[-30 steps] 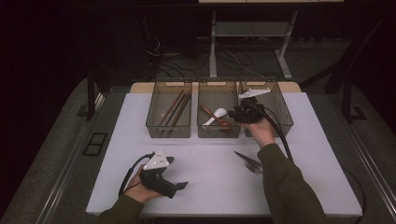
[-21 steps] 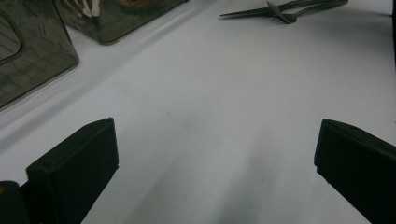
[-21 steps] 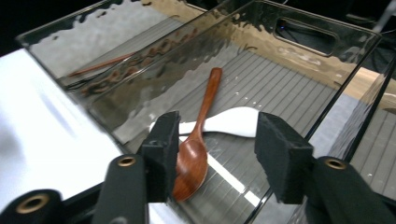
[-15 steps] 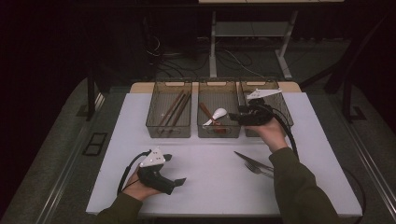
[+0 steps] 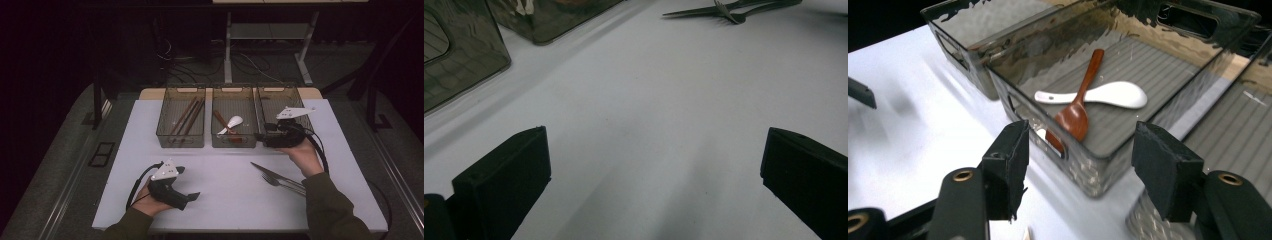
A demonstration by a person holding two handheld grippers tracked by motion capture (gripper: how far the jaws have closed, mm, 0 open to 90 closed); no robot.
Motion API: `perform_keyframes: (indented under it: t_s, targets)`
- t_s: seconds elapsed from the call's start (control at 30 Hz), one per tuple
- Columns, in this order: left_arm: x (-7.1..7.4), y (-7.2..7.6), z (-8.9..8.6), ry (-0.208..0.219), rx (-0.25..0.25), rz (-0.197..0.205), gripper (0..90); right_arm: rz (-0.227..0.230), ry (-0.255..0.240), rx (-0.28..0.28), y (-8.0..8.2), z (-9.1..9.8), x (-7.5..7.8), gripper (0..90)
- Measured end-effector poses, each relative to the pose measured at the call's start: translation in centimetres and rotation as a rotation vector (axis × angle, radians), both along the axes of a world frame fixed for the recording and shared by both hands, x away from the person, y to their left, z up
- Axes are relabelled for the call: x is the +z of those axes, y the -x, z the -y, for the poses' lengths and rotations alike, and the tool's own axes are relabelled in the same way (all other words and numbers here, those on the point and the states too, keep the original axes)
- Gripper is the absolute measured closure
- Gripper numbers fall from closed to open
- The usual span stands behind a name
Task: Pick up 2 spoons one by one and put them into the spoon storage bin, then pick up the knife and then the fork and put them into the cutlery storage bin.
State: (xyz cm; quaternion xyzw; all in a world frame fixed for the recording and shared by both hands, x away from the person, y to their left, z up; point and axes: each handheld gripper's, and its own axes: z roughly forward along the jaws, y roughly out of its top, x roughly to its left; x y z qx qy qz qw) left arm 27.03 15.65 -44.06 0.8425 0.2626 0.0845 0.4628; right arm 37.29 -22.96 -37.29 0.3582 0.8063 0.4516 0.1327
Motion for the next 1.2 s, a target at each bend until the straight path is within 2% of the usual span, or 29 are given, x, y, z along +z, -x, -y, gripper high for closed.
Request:
perform_keyframes:
  t_s: [0.13,0.23,0.4,0.57,0.8,0.93,1.2]
  targets:
    - [0.0,0.0,0.1,0.007,-0.003,-0.003,0.0,-0.002,-0.016,0.008,1.0,1.1,-0.2,40.0]
    - [0.0,0.0,0.1,0.013,-0.008,-0.006,0.0,-0.030,-0.033,0.021,1.6,2.2,-0.4,39.4]
    - [0.1,0.1,0.1,0.017,-0.010,0.001,0.0,-0.031,-0.001,0.026,2.7,4.0,-0.9,39.4]
    - [0.1,0.1,0.2,0.018,-0.007,-0.003,0.0,-0.032,0.005,0.025,3.8,5.6,-1.1,39.3]
    - [0.2,0.2,0.0,0.016,-0.004,0.002,0.0,-0.038,0.050,0.049,5.3,6.9,-1.3,38.2]
    - [0.2,0.2,0.0,0.021,-0.003,0.001,0.0,-0.044,0.105,0.070,6.0,7.3,-1.5,38.8]
    - [0.4,0.1,0.0,0.018,-0.004,0.010,0.0,-0.048,0.179,0.120,7.4,7.4,-1.6,39.4]
